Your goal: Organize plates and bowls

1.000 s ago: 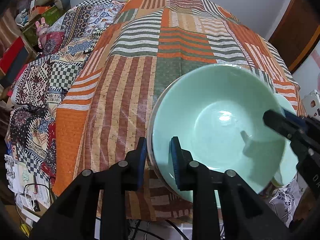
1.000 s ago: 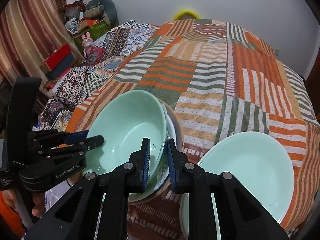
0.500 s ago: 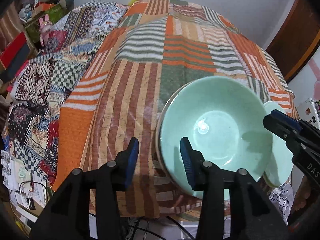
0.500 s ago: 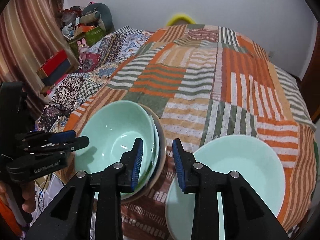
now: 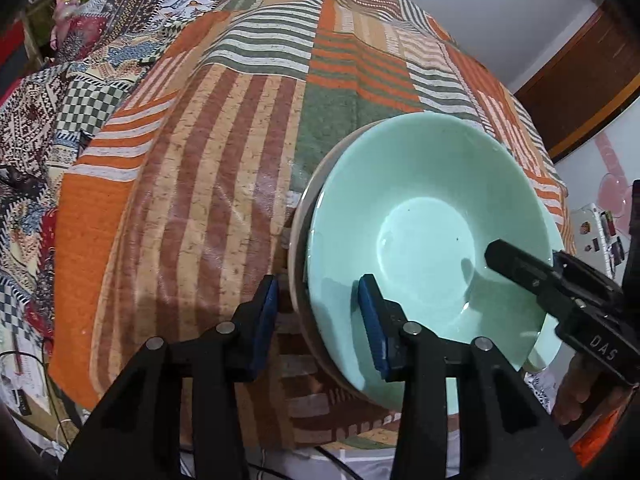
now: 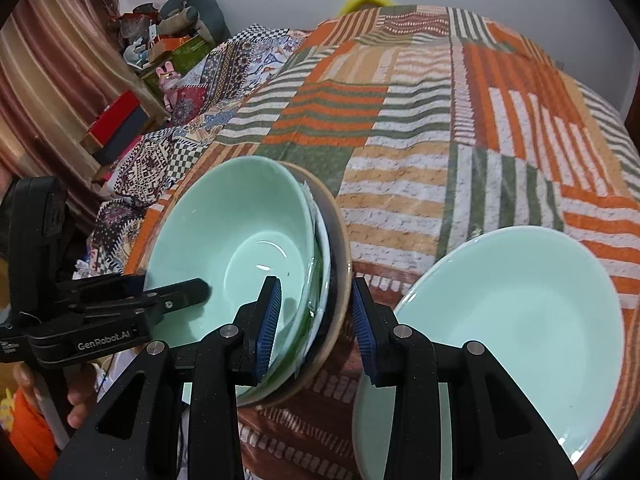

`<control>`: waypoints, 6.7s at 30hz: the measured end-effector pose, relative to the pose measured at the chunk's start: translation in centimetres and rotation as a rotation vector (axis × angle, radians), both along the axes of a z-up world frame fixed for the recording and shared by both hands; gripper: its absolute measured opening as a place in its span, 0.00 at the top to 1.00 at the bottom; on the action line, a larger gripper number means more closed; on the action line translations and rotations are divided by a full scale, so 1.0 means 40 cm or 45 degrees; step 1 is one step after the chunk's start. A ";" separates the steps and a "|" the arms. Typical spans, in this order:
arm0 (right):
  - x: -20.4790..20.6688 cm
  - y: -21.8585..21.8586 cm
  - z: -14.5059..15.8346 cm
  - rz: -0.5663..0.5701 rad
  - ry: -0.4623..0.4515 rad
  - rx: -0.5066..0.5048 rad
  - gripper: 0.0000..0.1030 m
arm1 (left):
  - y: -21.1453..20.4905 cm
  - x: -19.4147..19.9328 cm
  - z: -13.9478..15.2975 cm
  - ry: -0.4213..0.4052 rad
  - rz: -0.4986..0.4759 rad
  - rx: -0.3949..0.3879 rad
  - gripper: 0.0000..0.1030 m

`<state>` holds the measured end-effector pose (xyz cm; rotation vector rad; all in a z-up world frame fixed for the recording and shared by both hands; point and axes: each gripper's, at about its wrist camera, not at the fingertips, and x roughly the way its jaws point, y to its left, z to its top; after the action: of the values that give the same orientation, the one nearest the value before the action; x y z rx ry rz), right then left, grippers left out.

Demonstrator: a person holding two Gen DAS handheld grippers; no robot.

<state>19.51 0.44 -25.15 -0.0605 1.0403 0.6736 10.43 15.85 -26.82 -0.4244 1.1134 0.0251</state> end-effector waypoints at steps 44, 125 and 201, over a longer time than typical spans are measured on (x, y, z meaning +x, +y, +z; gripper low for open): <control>-0.059 -0.161 0.221 -0.152 -0.192 0.177 0.73 | -0.172 -0.079 0.334 -0.356 -0.120 0.180 0.71; -0.086 -0.461 0.179 -0.406 -0.212 0.099 0.63 | -0.445 0.032 0.294 -0.323 -0.330 0.205 0.65; -0.343 -0.478 0.501 -0.374 -0.894 0.345 0.01 | -0.462 -0.297 0.641 -1.058 -0.213 0.364 0.01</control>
<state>5.78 -18.66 -5.12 0.0871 0.2689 0.4630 -1.44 -2.63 -1.18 -0.0568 0.3111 -0.1289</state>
